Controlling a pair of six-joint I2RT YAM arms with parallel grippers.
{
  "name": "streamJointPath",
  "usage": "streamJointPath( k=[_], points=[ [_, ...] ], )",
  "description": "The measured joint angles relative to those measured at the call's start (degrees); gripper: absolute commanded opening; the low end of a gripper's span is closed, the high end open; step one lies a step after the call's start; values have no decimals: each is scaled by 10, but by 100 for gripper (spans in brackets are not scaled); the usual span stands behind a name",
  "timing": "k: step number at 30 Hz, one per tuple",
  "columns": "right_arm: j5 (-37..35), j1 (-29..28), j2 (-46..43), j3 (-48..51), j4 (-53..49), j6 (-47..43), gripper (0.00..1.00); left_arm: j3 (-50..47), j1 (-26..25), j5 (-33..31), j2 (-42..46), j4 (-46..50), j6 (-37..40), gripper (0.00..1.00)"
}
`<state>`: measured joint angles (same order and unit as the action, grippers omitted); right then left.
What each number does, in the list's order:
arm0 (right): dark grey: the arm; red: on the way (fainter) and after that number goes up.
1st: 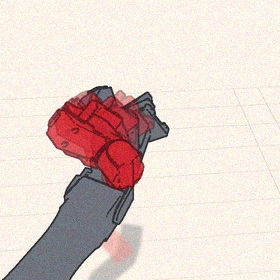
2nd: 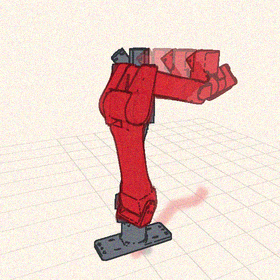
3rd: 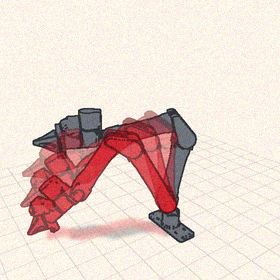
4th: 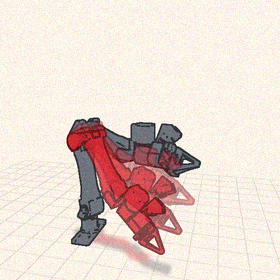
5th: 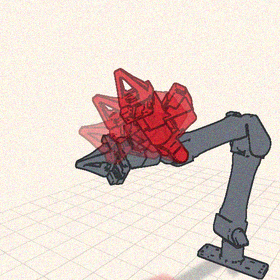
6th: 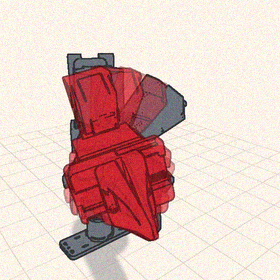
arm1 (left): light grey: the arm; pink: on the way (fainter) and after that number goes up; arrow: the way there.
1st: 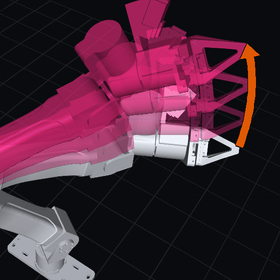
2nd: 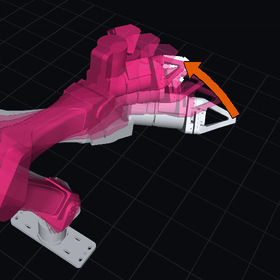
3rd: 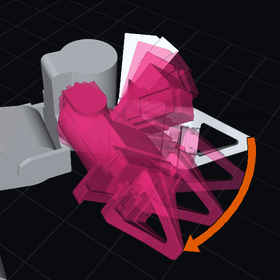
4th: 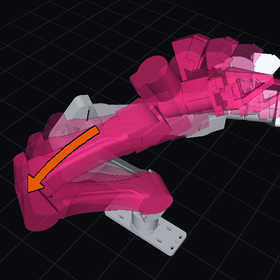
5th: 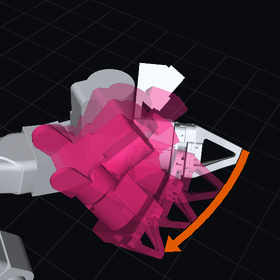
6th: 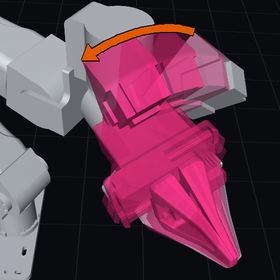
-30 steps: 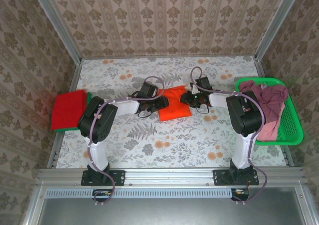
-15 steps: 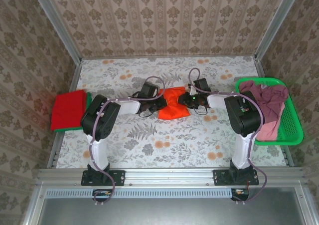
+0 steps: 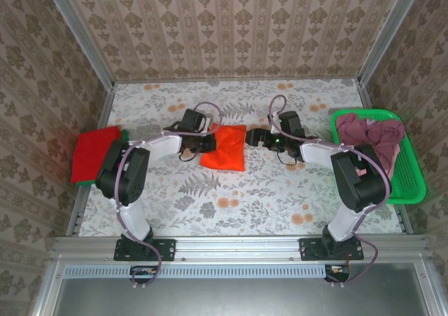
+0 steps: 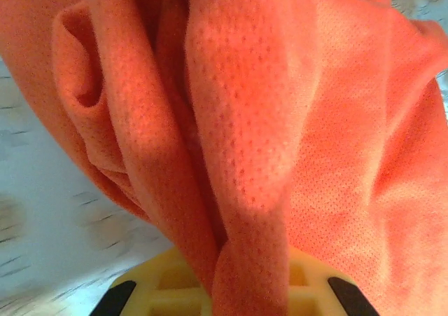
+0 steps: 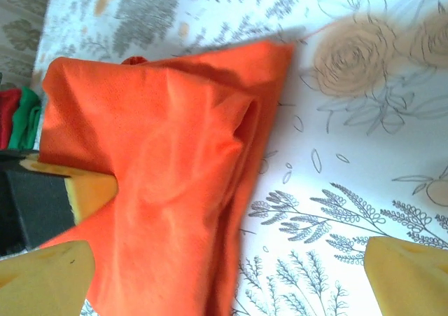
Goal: Fold and stack the t-shirts
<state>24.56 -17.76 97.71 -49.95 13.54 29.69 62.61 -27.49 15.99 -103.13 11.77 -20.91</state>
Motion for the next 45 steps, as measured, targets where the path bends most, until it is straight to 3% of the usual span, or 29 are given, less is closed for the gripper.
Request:
streamJointPath(
  k=[8, 15, 23, 30, 45],
  points=[
    [9, -57, -33, 50, 117, -82, 100, 36, 43, -63, 69, 153, 190, 0],
    [43, -141, -31, 17, 130, -162, 100, 34, 117, -136, 113, 223, 282, 0],
    [84, -180, -31, 0, 157, -240, 100, 1, 209, -229, 198, 232, 359, 0],
    [109, -237, -23, -47, 145, -283, 100, -14, 287, -270, 252, 230, 402, 0],
    [116, -240, 7, -94, 76, -299, 100, 17, 377, -317, 292, 249, 476, 0]
  ],
)
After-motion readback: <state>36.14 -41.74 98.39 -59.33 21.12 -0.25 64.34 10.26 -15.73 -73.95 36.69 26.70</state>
